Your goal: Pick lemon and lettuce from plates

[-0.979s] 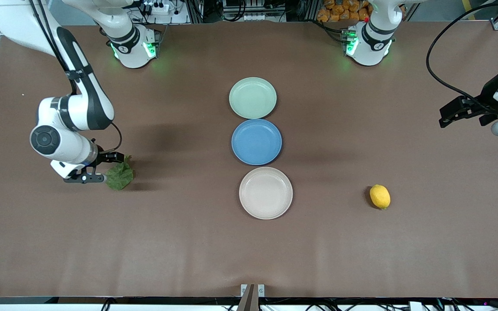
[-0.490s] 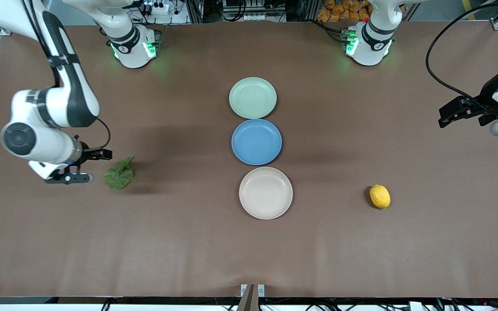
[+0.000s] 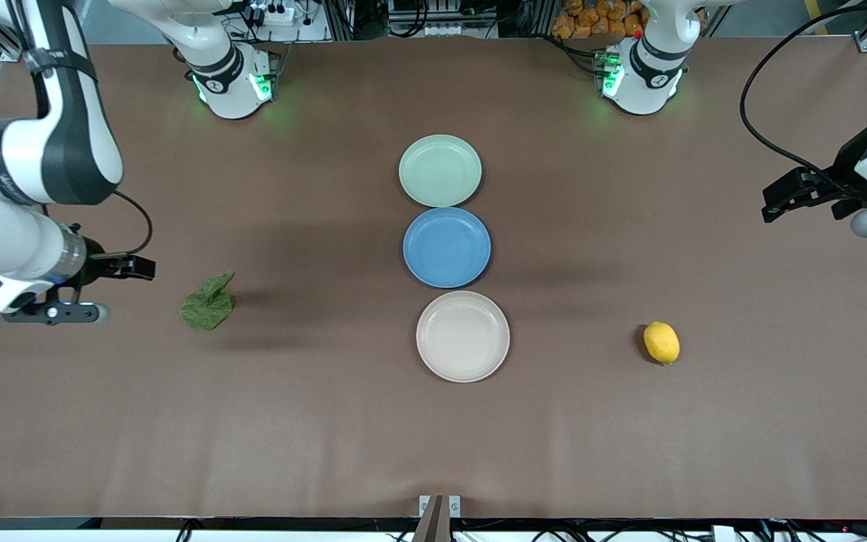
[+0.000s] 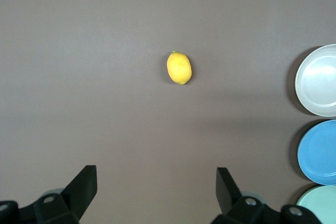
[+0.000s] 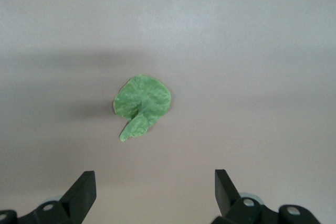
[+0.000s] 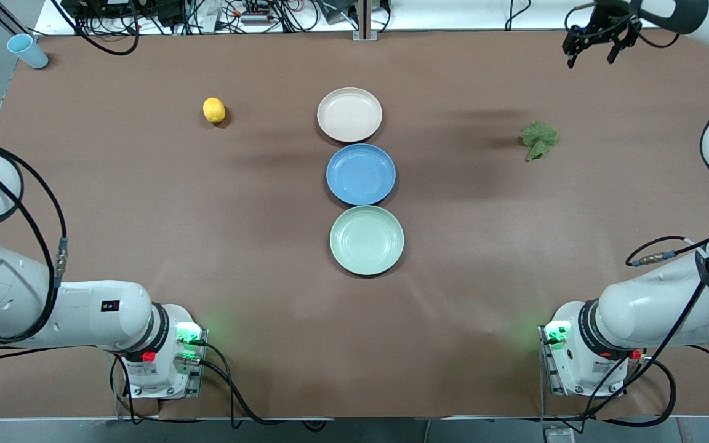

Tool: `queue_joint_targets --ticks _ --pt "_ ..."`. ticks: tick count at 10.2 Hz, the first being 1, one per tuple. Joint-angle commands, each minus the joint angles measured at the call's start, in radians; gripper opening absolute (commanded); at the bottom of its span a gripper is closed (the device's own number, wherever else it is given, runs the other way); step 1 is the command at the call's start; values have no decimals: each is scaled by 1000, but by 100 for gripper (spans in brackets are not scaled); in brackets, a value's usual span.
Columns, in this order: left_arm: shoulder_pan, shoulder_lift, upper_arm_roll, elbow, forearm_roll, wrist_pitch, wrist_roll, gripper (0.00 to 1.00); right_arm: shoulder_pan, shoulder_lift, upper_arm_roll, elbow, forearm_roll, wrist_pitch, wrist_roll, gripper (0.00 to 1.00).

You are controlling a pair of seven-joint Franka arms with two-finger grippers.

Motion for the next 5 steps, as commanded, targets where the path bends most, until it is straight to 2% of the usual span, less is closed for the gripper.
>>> queue_joint_targets --ticks 1,5 --pt "1 -8 1 1 -22 -11 15 100 -21 -11 18 54 -11 -41 -20 100" --pt "6 -11 1 2 -20 -11 20 100 -31 -89 17 86 -5 -65 -22 100"
